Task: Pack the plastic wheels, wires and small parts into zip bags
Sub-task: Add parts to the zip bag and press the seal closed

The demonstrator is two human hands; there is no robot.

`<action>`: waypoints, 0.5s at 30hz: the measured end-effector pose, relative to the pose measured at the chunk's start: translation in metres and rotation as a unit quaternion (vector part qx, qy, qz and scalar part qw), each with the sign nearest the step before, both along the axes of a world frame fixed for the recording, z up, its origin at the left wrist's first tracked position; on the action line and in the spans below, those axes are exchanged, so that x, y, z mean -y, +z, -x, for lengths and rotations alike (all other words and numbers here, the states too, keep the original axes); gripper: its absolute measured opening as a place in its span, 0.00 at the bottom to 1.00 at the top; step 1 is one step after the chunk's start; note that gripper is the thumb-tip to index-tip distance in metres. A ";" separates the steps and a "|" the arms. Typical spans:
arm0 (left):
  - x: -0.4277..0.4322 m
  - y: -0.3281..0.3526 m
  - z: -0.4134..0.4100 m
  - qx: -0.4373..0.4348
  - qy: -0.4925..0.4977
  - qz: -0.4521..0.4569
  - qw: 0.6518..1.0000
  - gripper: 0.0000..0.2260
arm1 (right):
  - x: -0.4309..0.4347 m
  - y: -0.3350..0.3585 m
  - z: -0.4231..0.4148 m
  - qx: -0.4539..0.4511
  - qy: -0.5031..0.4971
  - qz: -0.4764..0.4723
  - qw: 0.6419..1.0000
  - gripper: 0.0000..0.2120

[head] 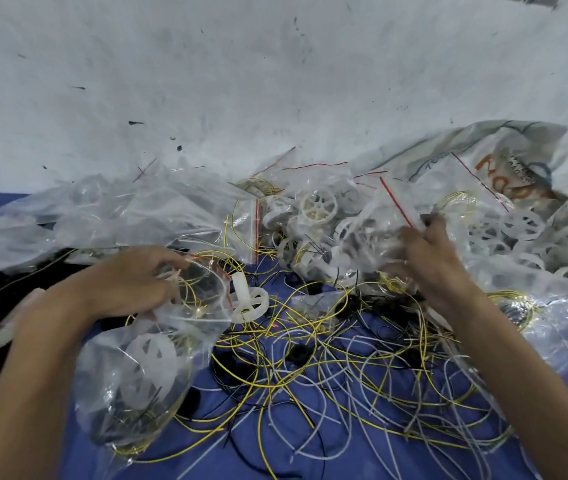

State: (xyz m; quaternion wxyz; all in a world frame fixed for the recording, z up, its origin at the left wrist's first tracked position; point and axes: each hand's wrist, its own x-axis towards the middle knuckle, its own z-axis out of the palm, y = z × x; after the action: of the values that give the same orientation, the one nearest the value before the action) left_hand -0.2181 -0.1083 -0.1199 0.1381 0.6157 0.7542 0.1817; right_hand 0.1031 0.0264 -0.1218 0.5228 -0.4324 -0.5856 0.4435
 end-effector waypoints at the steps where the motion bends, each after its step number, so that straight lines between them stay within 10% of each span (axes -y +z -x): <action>1: -0.001 0.000 -0.002 0.006 0.006 -0.022 1.000 0.15 | 0.003 0.001 0.008 -0.092 0.050 0.073 0.992 0.01; 5: -0.003 0.003 -0.006 -0.022 0.022 -0.082 0.996 0.10 | 0.020 -0.001 0.045 -0.295 0.227 0.256 0.892 0.08; 15: 0.001 0.011 -0.011 -0.028 0.028 -0.086 0.996 0.06 | 0.048 0.017 0.149 -0.222 0.354 0.198 0.887 0.10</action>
State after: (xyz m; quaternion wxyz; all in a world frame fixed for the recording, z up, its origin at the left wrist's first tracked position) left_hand -0.2074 -0.1095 -0.1089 0.0585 0.6086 0.7564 0.2325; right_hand -0.0459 -0.0215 -0.1046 0.3505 -0.1810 -0.4689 0.7903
